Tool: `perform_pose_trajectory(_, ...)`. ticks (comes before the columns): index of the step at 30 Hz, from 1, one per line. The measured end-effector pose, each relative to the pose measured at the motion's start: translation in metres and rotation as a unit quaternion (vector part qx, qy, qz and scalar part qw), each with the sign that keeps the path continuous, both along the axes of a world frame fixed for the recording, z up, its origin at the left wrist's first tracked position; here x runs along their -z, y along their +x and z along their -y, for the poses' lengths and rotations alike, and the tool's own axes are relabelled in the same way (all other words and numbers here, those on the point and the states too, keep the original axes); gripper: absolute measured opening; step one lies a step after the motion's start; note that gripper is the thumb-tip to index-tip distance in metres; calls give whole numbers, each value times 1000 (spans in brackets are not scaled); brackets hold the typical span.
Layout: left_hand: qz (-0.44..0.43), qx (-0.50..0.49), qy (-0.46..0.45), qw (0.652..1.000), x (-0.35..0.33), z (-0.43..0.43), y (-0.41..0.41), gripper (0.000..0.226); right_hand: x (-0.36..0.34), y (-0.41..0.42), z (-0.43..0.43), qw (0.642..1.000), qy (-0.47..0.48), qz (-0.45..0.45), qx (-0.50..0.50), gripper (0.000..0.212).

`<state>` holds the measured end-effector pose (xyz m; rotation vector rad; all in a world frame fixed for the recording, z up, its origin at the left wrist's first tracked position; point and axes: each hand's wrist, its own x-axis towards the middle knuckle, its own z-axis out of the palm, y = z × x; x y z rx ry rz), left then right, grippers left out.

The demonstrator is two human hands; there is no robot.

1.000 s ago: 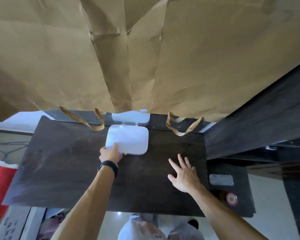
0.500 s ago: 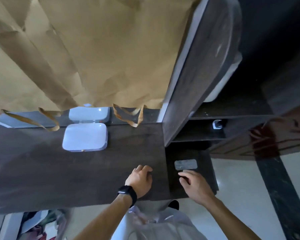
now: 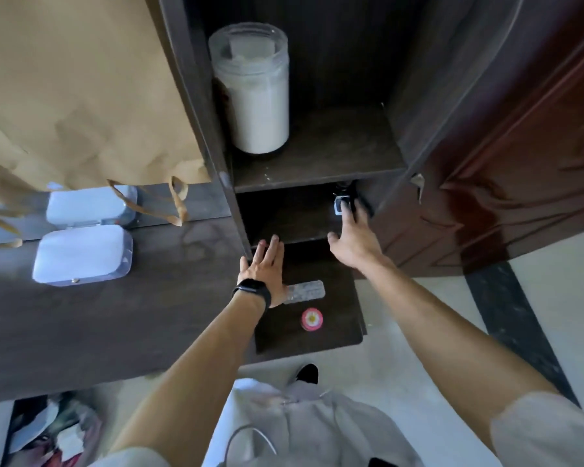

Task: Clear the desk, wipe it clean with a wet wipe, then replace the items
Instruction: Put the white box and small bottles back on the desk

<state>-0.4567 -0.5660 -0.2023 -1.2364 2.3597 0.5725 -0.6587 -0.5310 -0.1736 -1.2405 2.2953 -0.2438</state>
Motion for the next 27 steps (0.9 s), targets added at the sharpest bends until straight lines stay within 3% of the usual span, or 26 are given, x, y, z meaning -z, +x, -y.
perform_pose_trajectory(7,20,-24,-3,1000,1,-5,-6,78,2,-23,18,998,38,-29,-49,69)
perform_pose_trajectory(13,0,-62,15,998,-3,-10,-10,80,20,-20,18,993,-43,-88,-61,38)
perform_pose_trajectory(16,3,-59,15,998,-6,-11,-9,81,29,-20,10,994,-43,-83,-62,37)
perform_pose_trajectory(23,-89,-90,-67,990,-11,2,-29,77,46,-21,-51,993,-100,57,-15,23)
perform_pose_trajectory(27,-191,-156,-6,969,-10,20,-72,75,60,-17,-104,981,-119,127,84,31)
